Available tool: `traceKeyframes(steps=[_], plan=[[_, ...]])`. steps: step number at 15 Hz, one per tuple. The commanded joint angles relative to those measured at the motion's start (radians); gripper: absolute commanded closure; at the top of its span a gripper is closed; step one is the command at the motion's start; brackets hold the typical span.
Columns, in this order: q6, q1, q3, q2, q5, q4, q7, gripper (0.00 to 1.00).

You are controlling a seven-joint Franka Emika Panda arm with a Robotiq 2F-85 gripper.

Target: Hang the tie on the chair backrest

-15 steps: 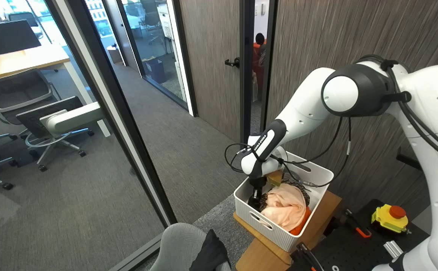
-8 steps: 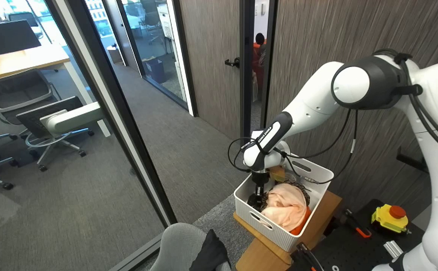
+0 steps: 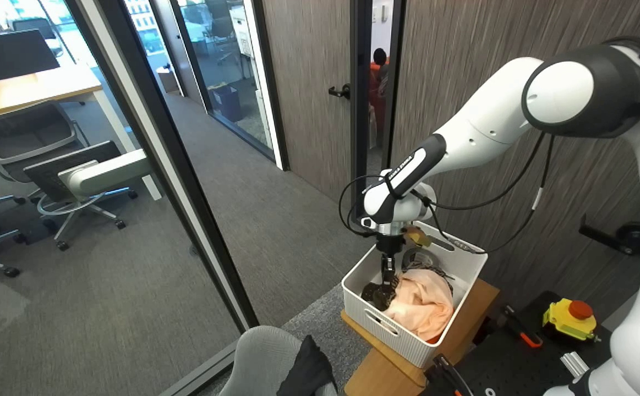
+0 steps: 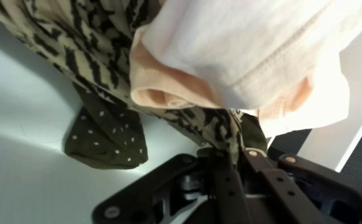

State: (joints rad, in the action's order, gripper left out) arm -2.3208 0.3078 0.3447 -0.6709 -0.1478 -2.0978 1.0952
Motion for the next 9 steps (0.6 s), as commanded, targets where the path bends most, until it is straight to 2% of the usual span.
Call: traceKeyframes(steps=[1, 9], plan=[[0.076, 0.014, 0.006, 0.135, -0.095, -0.067, 0.123, 0.94], [0.232, -0.035, -0.066, 0.38, -0.285, -0.128, 0.285, 0.93]])
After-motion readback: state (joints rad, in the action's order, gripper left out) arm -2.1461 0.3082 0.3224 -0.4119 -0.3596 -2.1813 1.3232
